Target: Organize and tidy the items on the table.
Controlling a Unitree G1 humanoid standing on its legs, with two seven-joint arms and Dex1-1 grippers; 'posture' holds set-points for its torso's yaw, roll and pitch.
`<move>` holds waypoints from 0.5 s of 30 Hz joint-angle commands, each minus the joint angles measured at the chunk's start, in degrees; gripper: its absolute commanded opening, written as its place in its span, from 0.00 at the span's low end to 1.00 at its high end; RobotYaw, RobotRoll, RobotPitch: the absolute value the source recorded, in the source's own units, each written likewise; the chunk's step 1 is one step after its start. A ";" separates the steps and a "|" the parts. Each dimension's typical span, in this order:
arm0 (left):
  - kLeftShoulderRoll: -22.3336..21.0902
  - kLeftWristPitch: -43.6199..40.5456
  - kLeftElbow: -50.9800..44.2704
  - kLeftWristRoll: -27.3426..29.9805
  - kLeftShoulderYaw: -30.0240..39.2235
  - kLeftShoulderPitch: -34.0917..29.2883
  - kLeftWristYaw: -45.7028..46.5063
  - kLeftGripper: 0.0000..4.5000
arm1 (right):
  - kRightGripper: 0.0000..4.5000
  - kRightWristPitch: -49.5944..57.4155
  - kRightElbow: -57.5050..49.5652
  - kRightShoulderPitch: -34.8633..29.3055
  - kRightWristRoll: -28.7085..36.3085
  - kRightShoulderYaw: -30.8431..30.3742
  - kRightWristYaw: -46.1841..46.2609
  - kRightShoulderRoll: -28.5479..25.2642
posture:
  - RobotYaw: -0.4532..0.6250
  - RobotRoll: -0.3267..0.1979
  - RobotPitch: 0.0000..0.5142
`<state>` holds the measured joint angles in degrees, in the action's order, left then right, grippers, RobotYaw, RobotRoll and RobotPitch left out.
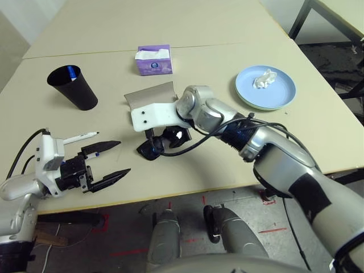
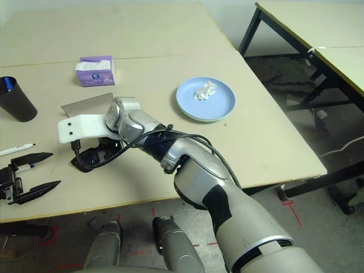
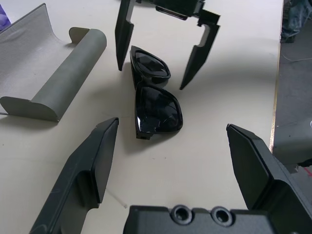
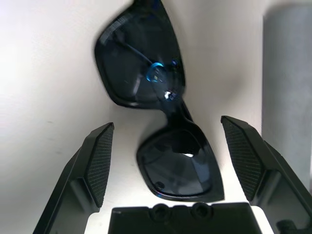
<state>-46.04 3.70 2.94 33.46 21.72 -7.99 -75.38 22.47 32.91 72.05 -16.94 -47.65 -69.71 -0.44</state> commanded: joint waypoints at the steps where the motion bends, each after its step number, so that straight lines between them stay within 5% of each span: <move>1: 0.48 0.14 -0.19 -0.63 -0.20 -0.55 0.03 1.00 | 0.99 0.79 -2.04 -0.28 -0.18 1.01 -1.15 1.25 | 0.50 0.62 0.36; 15: 1.59 0.21 -1.12 -0.76 -0.16 -1.16 0.96 1.00 | 0.99 -2.96 0.66 0.37 -2.44 1.93 -0.80 1.74 | 0.52 0.62 0.36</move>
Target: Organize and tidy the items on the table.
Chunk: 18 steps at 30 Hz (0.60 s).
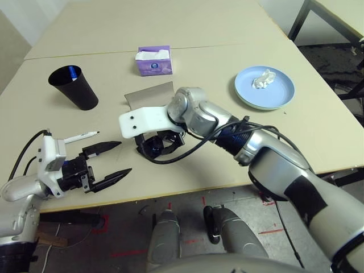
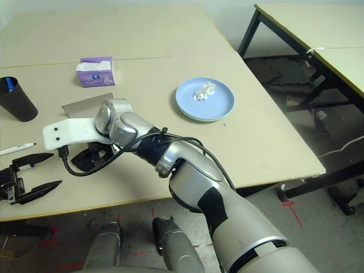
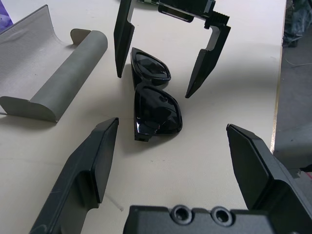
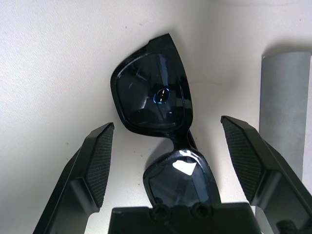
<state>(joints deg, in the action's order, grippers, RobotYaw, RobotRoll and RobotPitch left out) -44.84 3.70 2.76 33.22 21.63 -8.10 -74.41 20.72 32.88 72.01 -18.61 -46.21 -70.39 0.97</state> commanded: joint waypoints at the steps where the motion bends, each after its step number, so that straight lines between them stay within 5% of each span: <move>1: 0.39 0.21 -0.95 -0.49 -0.04 -1.08 0.02 1.00 | 0.99 -1.50 0.96 0.49 -0.93 0.56 -0.10 0.38 | 0.52 0.62 0.36; 18: 1.04 0.59 -1.05 -0.61 0.13 -1.22 0.41 1.00 | 0.99 -2.82 1.39 -0.41 -2.23 1.11 -1.17 0.80 | 0.53 0.62 0.37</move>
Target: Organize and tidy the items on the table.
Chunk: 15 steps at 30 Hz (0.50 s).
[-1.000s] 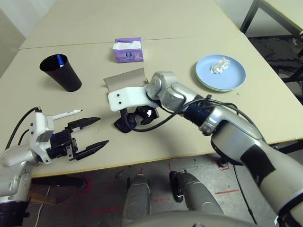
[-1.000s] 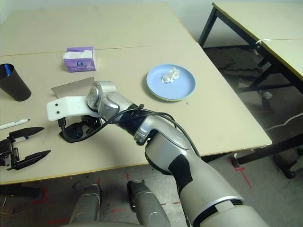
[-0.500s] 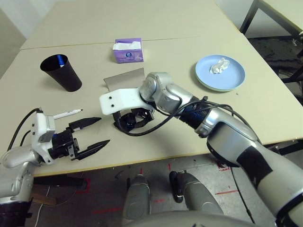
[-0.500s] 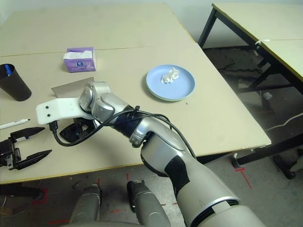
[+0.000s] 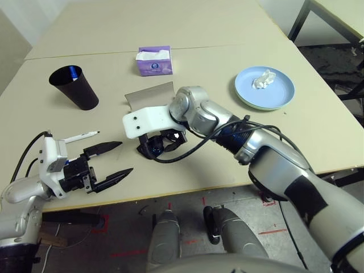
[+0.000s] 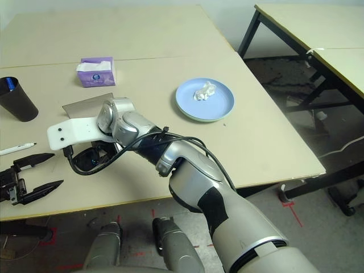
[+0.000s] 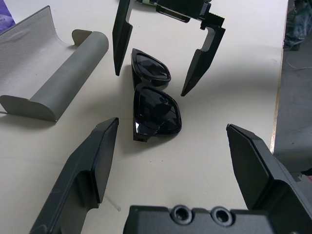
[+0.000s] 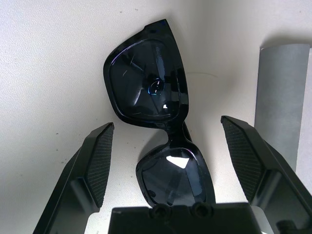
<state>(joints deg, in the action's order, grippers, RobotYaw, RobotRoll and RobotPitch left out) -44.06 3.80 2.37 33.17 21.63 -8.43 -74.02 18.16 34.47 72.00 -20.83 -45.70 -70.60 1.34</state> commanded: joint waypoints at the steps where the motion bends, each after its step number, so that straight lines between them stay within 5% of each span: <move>1: 0.27 0.49 -0.71 -0.51 0.19 -0.95 0.07 1.00 | 0.99 -0.12 -0.33 -0.48 0.02 0.65 -1.10 0.43 | 0.52 0.62 0.37; 10: -0.05 0.22 -1.54 0.06 0.71 -1.28 0.21 1.00 | 0.99 -0.95 1.23 -1.12 -0.93 0.67 -0.30 0.36 | 0.53 0.62 0.38; 15: -0.30 -0.59 -5.14 0.69 0.59 -1.43 0.85 1.00 | 0.69 -1.32 1.91 -2.56 -0.93 0.45 -0.75 0.13 | 0.55 0.62 0.39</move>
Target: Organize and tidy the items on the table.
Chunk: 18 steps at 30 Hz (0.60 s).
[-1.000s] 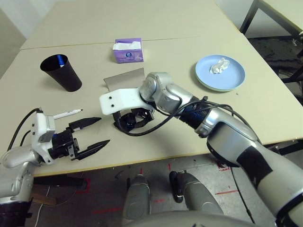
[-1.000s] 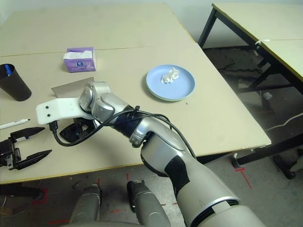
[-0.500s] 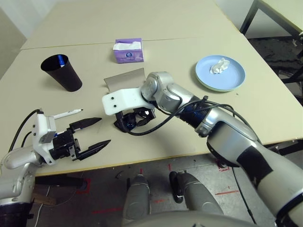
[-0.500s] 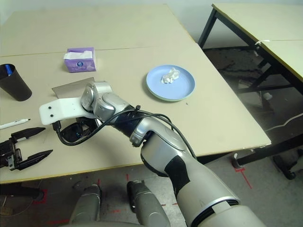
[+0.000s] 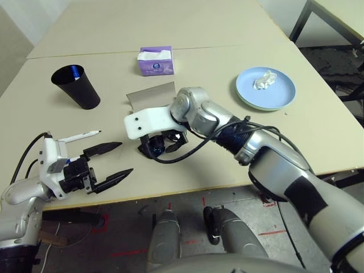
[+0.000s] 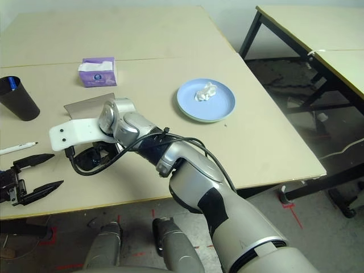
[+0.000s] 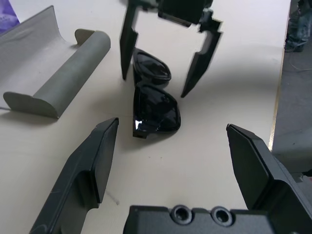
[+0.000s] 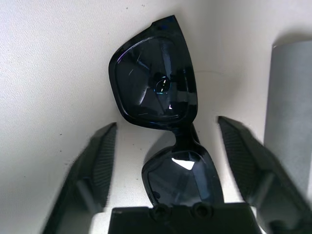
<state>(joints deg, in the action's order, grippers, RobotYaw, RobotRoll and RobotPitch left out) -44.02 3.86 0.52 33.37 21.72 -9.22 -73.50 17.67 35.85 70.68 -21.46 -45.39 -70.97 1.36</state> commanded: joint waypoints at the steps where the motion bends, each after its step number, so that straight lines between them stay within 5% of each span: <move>1: -0.37 -1.04 -4.67 0.81 0.51 -0.63 0.67 1.00 | 0.60 -0.92 0.47 -1.61 -0.33 0.05 -0.54 -0.03 | 0.55 0.62 0.39; 9: -0.72 -3.81 -10.27 2.59 2.01 -0.48 3.11 1.00 | 0.05 -1.44 0.19 -2.59 -0.52 1.20 -2.01 -0.66 | 0.57 0.62 0.40; 18: -0.60 -4.10 -9.73 2.54 2.80 -1.56 2.56 1.00 | 0.05 -1.33 0.26 -2.31 -0.85 1.82 -2.54 -0.36 | 0.56 0.62 0.42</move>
<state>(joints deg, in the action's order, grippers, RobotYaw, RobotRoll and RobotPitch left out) -44.20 -0.15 -9.16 35.92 23.92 -10.21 -70.33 16.10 35.49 69.62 -22.43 -43.18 -72.68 0.46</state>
